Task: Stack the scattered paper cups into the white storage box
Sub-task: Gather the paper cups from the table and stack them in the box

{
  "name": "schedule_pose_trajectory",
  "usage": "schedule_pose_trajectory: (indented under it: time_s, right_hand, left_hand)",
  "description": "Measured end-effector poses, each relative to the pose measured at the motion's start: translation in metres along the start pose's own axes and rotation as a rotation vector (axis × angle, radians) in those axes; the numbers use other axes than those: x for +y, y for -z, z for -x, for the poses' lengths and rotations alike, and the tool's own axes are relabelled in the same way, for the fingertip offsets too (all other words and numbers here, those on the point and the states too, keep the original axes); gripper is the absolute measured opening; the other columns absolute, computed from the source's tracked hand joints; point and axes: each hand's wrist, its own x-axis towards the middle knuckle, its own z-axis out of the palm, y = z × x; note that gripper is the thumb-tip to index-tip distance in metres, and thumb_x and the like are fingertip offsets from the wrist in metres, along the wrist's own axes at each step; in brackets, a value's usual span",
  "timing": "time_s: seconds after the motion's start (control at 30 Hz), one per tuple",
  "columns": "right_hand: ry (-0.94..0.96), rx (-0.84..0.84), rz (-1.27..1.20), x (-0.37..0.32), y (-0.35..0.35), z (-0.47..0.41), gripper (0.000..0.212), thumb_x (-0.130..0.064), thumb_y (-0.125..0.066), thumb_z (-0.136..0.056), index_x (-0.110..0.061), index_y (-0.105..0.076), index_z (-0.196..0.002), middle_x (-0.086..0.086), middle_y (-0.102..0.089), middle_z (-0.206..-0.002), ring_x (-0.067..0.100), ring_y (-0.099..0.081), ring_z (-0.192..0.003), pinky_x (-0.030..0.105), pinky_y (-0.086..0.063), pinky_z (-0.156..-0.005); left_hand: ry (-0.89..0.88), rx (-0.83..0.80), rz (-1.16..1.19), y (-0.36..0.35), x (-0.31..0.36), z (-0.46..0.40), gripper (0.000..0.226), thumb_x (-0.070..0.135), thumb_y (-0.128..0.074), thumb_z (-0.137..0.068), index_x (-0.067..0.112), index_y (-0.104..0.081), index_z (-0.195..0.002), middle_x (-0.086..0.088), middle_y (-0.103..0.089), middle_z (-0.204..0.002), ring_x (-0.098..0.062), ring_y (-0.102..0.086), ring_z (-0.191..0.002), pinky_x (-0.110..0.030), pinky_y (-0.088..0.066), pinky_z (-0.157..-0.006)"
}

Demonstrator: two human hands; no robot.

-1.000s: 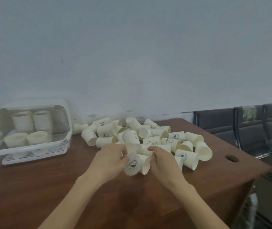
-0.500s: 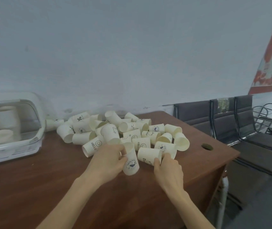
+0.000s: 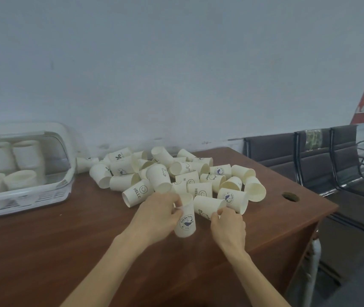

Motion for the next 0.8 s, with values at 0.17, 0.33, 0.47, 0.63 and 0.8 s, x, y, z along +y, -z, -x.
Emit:
schedule_pose_trajectory:
  time_s: [0.17,0.33,0.47,0.63,0.8]
  right_hand:
    - [0.004,0.019,-0.04,-0.004,-0.007,0.001,0.024,-0.027,-0.046,-0.093,-0.012,-0.064,-0.093,0.013,-0.064,-0.1,0.036,-0.056,-0.095,0.035,-0.038,-0.072]
    - [0.131,0.117,-0.051,-0.013,0.006,0.012,0.022,-0.027,-0.045,-0.095,-0.015,-0.062,-0.091,0.01,-0.065,-0.09,0.036,-0.057,-0.086,0.037,-0.041,-0.072]
    - [0.255,0.214,-0.013,-0.031,0.024,0.022,0.023,-0.027,-0.043,-0.097,-0.014,-0.061,-0.095,0.006,-0.063,-0.075,0.032,-0.055,-0.074,0.036,-0.04,-0.066]
    - [0.436,0.27,-0.012,-0.062,0.034,0.035,0.023,-0.023,-0.044,-0.096,-0.011,-0.063,-0.102,0.009,-0.067,-0.077,0.032,-0.058,-0.076,0.038,-0.041,-0.063]
    - [0.553,0.285,-0.023,-0.09,0.029,0.05,0.021,-0.023,-0.046,-0.096,-0.013,-0.064,-0.102,0.005,-0.066,-0.072,0.028,-0.058,-0.071,0.038,-0.04,-0.062]
  left_hand:
    - [0.001,0.006,0.017,0.003,-0.002,0.003,0.003,0.027,-0.057,-0.084,0.029,-0.06,-0.085,0.01,-0.06,-0.072,-0.015,-0.058,-0.081,-0.039,-0.05,-0.079]
    - [0.017,0.014,0.048,0.011,-0.007,0.008,0.005,0.026,-0.057,-0.087,0.029,-0.06,-0.086,0.01,-0.063,-0.069,-0.015,-0.057,-0.082,-0.035,-0.049,-0.076]
    - [0.014,0.064,0.053,0.02,-0.01,0.013,0.01,0.027,-0.055,-0.09,0.025,-0.064,-0.088,0.009,-0.065,-0.07,-0.011,-0.058,-0.076,-0.031,-0.048,-0.074]
    - [0.036,0.111,0.031,0.037,-0.019,0.022,0.012,0.03,-0.054,-0.092,0.025,-0.065,-0.089,0.01,-0.064,-0.075,-0.012,-0.055,-0.076,-0.034,-0.048,-0.075]
    - [0.08,0.181,-0.008,0.063,-0.035,0.038,0.01,0.032,-0.057,-0.091,0.029,-0.066,-0.088,0.013,-0.063,-0.071,-0.009,-0.058,-0.073,-0.031,-0.047,-0.072]
